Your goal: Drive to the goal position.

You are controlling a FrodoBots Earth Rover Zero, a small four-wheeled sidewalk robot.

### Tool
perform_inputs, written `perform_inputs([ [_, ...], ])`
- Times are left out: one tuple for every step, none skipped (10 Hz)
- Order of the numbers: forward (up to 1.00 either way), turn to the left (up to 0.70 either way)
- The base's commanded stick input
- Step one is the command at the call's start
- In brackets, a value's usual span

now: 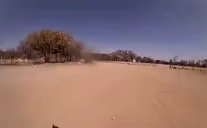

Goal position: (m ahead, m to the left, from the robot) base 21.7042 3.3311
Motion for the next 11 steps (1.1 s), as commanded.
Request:
perform_inputs([
  [1.00,0.00],
  [1.00,0.00],
  [1.00,0.00],
  [1.00,0.00],
  [1.00,0.00],
  [1.00,0.00],
  [1.00,0.00],
  [1.00,0.00],
  [1.00,0.00],
  [1.00,0.00],
  [1.00,0.00],
])
